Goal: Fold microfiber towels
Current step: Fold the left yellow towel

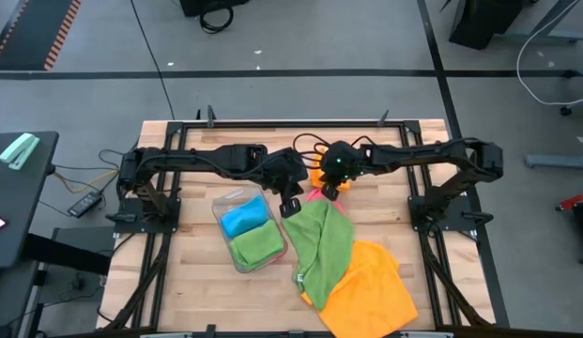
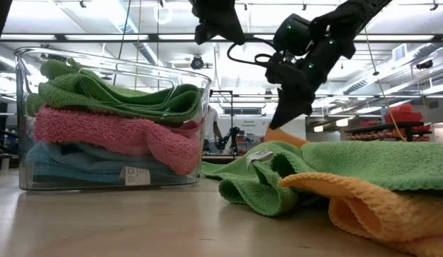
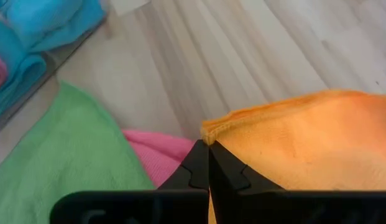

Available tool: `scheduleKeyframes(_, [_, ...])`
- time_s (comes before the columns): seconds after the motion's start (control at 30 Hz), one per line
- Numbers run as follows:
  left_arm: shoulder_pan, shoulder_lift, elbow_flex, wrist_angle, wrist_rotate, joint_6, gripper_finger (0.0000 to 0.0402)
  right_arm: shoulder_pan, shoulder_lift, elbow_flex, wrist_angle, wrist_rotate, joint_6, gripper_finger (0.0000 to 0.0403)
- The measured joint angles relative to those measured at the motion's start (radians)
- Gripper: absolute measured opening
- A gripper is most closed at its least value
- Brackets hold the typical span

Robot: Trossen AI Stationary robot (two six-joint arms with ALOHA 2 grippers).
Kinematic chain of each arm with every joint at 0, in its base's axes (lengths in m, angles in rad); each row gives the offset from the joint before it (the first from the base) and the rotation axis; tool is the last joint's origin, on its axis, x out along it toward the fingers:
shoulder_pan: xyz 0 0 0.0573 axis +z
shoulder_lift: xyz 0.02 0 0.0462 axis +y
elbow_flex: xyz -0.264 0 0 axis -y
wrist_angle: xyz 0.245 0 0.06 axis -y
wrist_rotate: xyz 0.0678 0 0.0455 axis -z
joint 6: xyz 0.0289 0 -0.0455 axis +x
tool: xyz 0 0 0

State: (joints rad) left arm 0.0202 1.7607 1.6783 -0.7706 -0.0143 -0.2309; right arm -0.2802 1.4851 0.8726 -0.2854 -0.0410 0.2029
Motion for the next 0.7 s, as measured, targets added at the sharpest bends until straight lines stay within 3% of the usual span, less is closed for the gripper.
scheduleKeyframes(0.47, [-0.018,0.000,0.000,-0.007,0.000,-0.028,0.0014,0.001,0.168,0.000,0.122,0.024,-0.040,0.0006])
scheduleKeyframes(0.7, [-0.025,0.000,0.000,-0.014,0.002,-0.028,0.0019,-0.005,0.164,-0.001,0.075,0.000,-0.027,0.0069])
